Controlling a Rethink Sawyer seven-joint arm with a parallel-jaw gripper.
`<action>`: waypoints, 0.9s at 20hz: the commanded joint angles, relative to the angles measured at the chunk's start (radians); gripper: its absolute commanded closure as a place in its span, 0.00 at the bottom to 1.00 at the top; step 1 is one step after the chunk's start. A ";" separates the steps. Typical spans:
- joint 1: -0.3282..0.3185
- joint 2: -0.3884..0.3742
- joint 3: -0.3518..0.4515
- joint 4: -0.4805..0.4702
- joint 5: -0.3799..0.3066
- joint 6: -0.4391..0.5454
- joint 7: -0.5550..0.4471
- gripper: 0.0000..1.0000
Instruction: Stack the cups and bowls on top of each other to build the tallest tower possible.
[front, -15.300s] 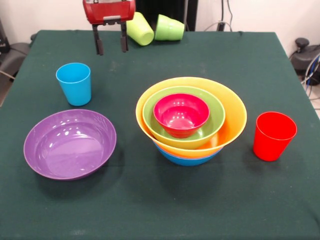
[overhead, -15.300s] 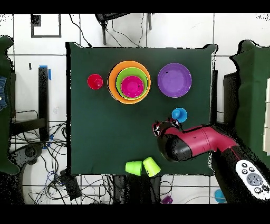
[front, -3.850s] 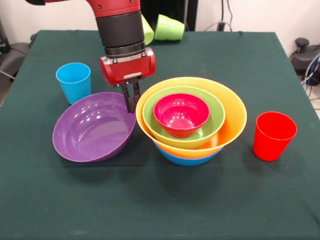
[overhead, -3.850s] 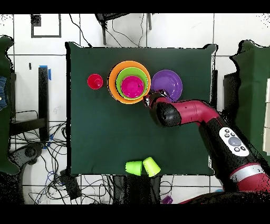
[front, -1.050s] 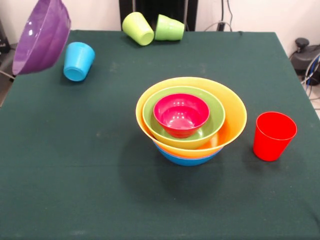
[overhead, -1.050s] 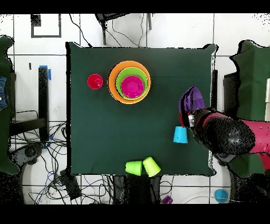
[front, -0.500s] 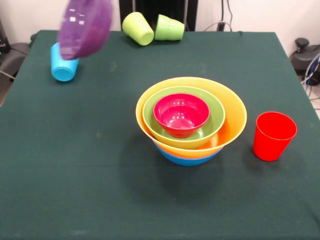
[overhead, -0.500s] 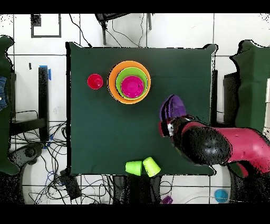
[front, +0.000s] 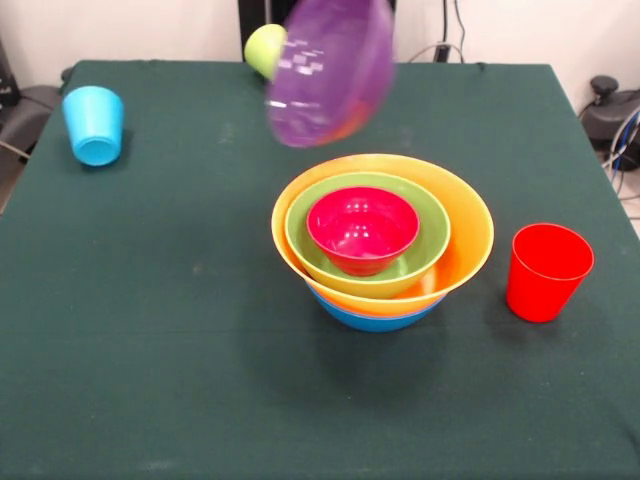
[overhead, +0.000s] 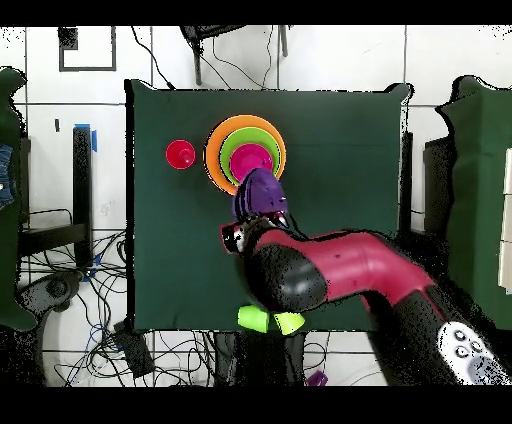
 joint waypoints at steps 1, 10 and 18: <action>0.155 0.067 -0.169 0.068 0.039 -0.150 0.290 1.00; 0.285 0.147 -0.316 -0.016 -0.082 -0.204 0.301 1.00; 0.302 0.243 -0.381 -0.117 -0.153 -0.178 0.226 1.00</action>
